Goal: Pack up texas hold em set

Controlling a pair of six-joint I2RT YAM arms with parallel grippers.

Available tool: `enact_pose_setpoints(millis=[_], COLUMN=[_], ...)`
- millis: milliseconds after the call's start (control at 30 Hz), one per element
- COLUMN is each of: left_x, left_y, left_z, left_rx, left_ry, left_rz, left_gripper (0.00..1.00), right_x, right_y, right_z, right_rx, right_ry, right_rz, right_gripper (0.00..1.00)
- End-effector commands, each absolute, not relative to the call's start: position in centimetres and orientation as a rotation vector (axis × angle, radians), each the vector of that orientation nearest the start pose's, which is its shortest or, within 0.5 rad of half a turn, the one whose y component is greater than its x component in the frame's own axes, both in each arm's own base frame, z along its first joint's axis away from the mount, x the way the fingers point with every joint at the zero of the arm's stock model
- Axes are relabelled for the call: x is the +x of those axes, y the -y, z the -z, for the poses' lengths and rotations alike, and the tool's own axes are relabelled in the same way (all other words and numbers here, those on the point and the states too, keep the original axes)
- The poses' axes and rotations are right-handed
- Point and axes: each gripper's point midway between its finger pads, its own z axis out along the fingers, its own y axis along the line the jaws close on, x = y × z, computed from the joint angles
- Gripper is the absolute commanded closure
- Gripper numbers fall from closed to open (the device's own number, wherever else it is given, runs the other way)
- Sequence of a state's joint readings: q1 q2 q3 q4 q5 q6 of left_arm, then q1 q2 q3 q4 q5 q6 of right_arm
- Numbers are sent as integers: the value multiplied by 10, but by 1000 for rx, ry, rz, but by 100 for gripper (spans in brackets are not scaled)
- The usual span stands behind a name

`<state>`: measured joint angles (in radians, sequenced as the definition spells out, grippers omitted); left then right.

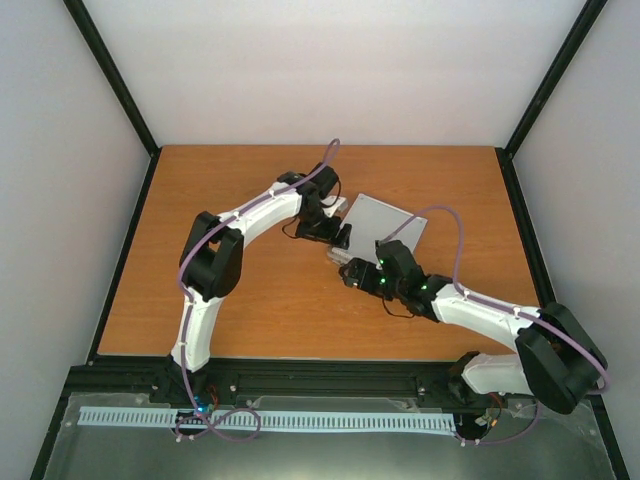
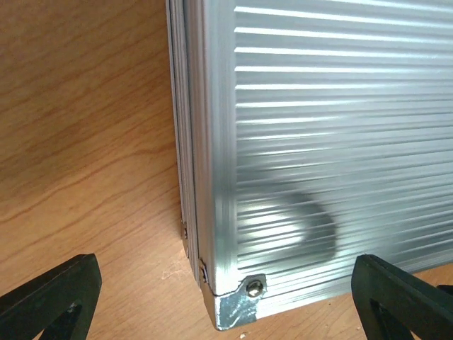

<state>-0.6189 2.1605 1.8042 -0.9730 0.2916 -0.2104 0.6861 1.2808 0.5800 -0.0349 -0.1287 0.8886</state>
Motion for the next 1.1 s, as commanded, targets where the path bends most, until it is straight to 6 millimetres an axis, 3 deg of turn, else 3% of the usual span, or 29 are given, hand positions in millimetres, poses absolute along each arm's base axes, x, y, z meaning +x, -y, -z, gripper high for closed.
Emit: enact_pose_setpoints(millis=[0, 167, 400, 767, 1067], left_x=[364, 355, 347, 345, 343], left_y=[324, 324, 320, 320, 320], left_z=[-100, -102, -97, -100, -98], left_rx=[718, 711, 716, 733, 743], left_ry=[-2841, -2851, -2860, -2850, -2856], left_rz=[582, 625, 635, 650, 649], left_gripper=[0, 0, 0, 0, 0], right_x=[242, 235, 245, 250, 262], right_y=[-235, -247, -267, -254, -252], right_z=[-74, -63, -60, -36, -42], right_rx=[266, 364, 464, 672, 693], right_ry=[-2522, -2505, -2408, -2336, -2273], right_rz=[-884, -935, -992, -957, -931], right_gripper=[6, 6, 9, 12, 12])
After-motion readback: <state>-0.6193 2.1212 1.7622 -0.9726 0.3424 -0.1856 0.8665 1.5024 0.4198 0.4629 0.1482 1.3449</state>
